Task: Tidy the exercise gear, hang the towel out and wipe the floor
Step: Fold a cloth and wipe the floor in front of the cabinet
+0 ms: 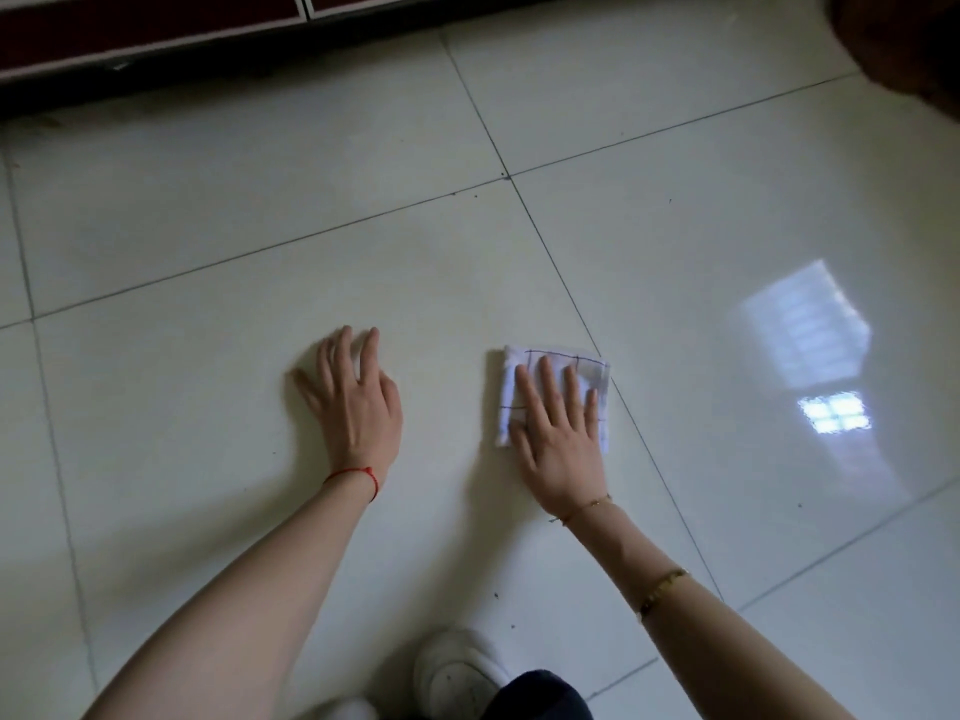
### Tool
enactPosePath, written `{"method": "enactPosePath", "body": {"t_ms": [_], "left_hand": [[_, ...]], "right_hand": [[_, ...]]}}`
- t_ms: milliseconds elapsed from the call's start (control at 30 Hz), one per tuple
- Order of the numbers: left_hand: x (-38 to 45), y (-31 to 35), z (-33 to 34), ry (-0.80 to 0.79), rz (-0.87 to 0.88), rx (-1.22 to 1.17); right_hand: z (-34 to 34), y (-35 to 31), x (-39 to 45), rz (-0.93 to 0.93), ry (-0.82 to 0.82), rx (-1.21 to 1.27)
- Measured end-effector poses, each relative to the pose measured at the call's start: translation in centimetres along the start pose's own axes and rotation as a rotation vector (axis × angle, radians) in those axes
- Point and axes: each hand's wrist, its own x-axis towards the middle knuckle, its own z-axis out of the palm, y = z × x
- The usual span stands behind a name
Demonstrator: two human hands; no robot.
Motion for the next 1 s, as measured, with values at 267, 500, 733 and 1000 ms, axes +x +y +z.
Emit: {"method": "enactPosePath", "body": {"t_ms": [267, 500, 733, 1000], "left_hand": [[1.8, -0.4, 0.4, -0.019, 0.009, 0.041], [1.9, -0.3, 0.6, 0.01, 0.008, 0.086], [2.0, -0.2, 0.3, -0.021, 0.002, 0.129], [2.3, -0.1, -0.1, -0.064, -0.009, 0.147]], "right_hand": [[-3.1, 5.5, 7.5, 0.276, 0.008, 0.05], [-5.2, 3.9, 18.3, 0.221, -0.005, 0.039], [-6.0, -0.8, 27.5, 0.085, -0.04, 0.004], [-4.8, -6.9, 29.9, -0.154, -0.032, -0.017]]}}
